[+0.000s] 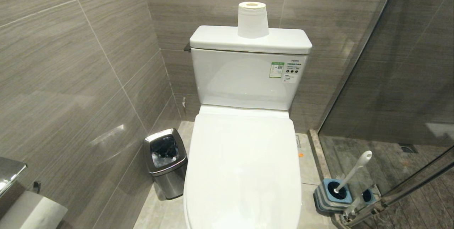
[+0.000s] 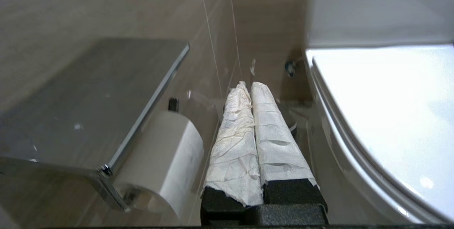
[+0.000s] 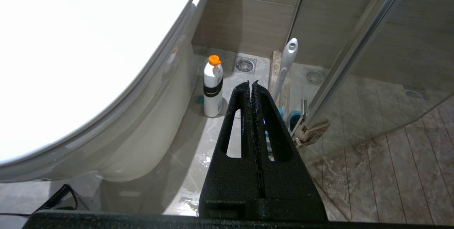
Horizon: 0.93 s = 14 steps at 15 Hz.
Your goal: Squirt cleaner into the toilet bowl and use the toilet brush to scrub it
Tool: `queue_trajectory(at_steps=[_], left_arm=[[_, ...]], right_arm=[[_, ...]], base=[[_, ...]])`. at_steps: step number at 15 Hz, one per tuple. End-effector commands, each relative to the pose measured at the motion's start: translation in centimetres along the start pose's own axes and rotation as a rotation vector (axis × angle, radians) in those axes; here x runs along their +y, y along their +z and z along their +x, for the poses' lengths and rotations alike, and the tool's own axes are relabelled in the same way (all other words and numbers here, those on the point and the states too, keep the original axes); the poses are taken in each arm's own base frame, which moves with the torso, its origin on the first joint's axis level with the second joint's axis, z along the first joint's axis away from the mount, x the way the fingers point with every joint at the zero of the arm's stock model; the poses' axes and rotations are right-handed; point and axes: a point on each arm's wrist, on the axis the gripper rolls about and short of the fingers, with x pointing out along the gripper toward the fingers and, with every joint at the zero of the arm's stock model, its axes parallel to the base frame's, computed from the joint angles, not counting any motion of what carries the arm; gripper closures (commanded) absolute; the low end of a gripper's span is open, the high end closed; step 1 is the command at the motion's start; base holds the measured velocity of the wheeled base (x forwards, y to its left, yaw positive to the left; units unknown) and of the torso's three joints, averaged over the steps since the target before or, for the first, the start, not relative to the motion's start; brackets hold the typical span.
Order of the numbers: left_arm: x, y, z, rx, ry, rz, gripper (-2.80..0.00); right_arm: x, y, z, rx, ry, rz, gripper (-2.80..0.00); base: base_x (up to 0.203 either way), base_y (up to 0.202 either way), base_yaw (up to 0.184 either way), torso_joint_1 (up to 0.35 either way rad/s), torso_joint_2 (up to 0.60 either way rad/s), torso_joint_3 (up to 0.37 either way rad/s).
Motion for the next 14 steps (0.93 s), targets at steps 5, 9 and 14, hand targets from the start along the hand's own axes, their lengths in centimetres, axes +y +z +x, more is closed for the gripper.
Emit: queue_trajectory(at_steps=[5,9,14], left_arm=[[-0.2,-1.8,-0.1,0.171,-0.043,0.0,0.0],[-0.4,-2.6,-0.3,0.243,-0.084,0.001,0.0],[-0.4,-2.6,-0.3,0.239,-0.102,0.02,0.0]], right_arm=[[0.0,0.0,0.0,0.0,0.001,-0.001,0.0],[0.0,0.0,0.0,0.0,0.001,-0.001,0.0],[0.0,0.0,0.0,0.0,0.001,-0.001,0.0]], base=[[0.0,0.0,0.0,0.0,0.0,0.0],[0.0,0.0,0.0,0.0,0.0,0.0],[0.0,0.0,0.0,0.0,0.0,0.0]])
